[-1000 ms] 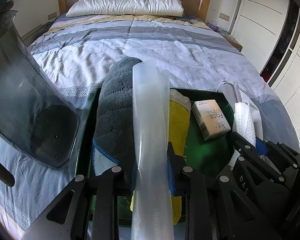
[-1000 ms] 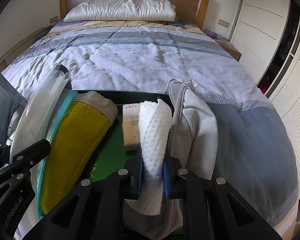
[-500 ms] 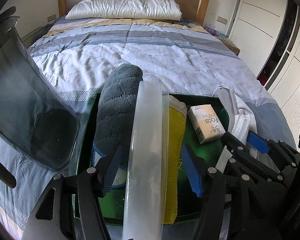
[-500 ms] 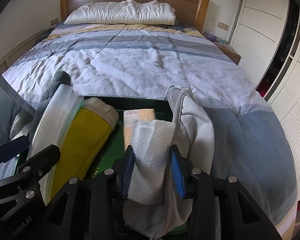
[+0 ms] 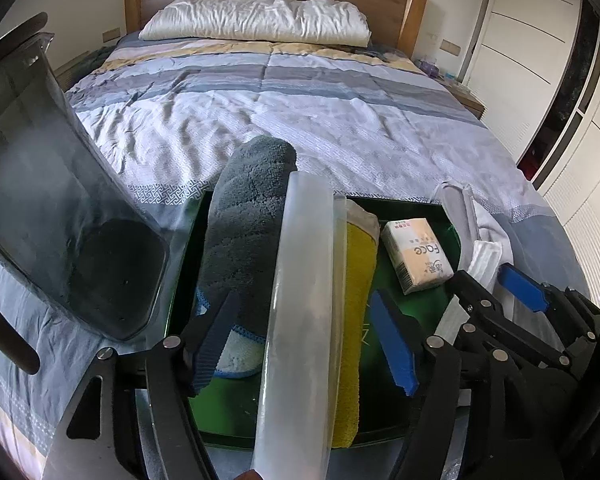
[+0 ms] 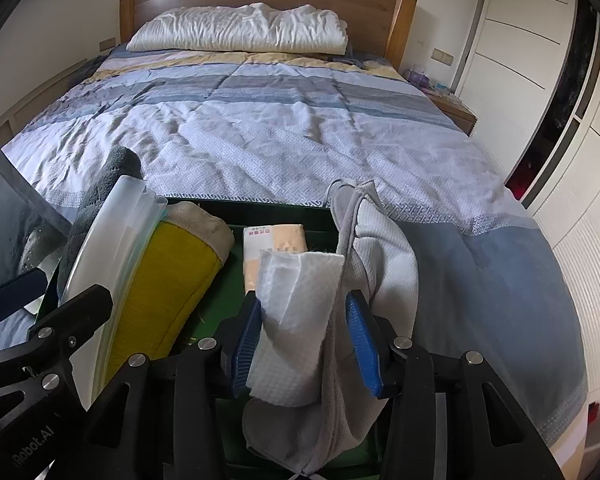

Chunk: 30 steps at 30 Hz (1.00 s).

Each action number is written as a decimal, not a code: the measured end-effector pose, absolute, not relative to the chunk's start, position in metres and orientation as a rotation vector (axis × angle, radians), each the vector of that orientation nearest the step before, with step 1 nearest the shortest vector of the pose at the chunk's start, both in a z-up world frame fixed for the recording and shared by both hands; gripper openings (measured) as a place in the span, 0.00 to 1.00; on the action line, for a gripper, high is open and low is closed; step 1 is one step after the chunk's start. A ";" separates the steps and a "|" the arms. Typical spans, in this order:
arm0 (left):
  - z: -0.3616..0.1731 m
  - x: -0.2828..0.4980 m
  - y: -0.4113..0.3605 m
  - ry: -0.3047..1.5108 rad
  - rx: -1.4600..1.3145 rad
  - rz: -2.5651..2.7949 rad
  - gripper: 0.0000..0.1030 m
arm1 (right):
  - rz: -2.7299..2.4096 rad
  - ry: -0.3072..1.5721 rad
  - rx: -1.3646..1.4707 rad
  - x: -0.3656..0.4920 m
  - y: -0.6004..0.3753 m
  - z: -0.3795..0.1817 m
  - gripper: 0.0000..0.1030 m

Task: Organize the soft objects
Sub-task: 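Open both grippers to release the sleeve and white cloth in the tray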

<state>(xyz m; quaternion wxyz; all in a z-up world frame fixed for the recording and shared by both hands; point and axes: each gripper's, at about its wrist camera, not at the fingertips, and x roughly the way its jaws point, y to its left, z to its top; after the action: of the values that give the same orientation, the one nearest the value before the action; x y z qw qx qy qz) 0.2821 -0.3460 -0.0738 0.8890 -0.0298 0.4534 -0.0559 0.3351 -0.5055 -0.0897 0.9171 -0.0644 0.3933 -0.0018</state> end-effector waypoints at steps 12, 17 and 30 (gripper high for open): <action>-0.065 0.275 -0.337 0.945 -0.121 -0.105 0.74 | -0.027 0.776 -0.142 0.321 -0.508 -0.074 0.66; -0.063 0.272 -0.325 0.953 -0.172 -0.083 0.95 | -0.041 0.761 -0.130 0.313 -0.512 -0.065 0.83; -0.062 0.263 -0.320 0.957 -0.214 -0.080 0.98 | -0.075 0.732 -0.145 0.302 -0.514 -0.057 1.00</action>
<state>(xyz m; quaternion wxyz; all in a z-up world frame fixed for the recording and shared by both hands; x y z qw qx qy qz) 0.2627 -0.3203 -0.0615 0.8814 -0.1026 0.4595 -0.0386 0.3017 -0.5136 -0.0567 0.9305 -0.0707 0.3575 -0.0364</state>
